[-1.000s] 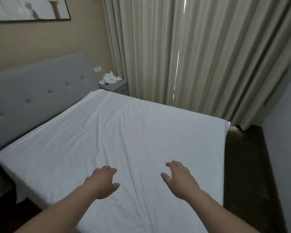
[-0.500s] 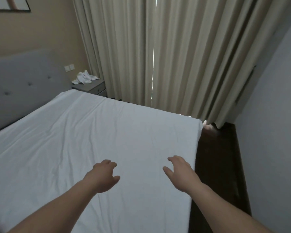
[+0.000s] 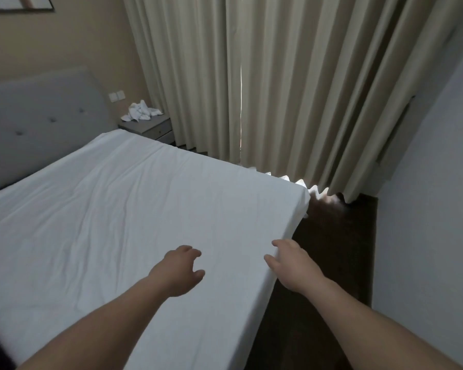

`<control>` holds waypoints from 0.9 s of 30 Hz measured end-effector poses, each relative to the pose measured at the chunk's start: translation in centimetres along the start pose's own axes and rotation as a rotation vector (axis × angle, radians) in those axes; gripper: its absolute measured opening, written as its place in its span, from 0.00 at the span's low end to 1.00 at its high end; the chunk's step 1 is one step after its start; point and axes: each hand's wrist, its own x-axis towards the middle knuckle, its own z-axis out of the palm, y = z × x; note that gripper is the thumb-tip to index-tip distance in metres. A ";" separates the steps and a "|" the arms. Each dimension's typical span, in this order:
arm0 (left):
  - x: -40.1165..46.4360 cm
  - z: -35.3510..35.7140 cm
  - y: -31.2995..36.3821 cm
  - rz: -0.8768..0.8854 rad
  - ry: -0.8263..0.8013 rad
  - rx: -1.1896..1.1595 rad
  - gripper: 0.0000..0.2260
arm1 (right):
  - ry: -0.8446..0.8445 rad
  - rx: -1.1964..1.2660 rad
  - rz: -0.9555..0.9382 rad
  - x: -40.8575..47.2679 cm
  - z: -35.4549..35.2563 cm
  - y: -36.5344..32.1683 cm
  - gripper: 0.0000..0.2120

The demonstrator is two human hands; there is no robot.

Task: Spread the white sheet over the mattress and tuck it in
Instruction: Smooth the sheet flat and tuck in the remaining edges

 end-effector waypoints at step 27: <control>23.1 -0.4 0.1 -0.415 -0.097 -0.270 0.29 | -0.374 -0.326 -0.242 35.7 -3.7 0.7 0.25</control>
